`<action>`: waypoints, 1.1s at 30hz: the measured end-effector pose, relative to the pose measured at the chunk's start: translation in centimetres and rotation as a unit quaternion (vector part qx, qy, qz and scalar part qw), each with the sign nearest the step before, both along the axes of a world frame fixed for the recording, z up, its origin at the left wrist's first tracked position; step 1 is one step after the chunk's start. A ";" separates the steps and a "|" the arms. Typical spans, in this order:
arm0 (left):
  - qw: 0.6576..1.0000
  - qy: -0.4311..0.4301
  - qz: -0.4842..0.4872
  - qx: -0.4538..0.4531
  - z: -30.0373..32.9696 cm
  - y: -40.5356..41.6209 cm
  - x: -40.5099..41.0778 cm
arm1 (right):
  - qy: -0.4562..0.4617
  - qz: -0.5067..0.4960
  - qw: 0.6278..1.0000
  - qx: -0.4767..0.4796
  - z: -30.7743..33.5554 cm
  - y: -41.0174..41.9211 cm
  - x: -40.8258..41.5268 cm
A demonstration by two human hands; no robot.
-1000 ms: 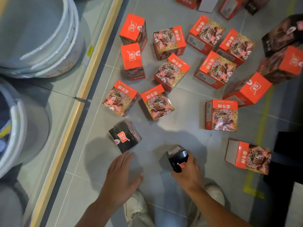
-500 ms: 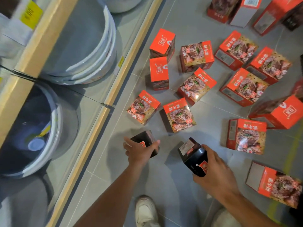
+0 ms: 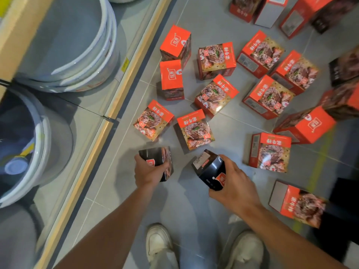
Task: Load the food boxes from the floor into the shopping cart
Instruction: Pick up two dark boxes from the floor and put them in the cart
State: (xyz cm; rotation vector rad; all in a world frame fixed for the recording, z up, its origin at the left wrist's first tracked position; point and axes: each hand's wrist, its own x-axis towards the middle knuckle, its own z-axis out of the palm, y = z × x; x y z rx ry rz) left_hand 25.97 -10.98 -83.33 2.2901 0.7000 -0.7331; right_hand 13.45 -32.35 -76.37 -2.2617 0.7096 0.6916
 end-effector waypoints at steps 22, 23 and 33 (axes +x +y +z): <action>0.908 -0.283 -0.286 -0.116 65.7 -0.3 3.6 | -0.187 0.008 0.978 -0.096 60.0 -6.0 4.7; 0.904 -0.291 -0.291 -0.117 68.3 -0.3 3.5 | -0.204 0.007 0.974 -0.098 62.5 -6.1 4.5; 0.846 -0.401 -0.324 -0.132 85.6 1.6 2.5 | -0.315 0.029 0.934 -0.163 80.2 -3.5 2.9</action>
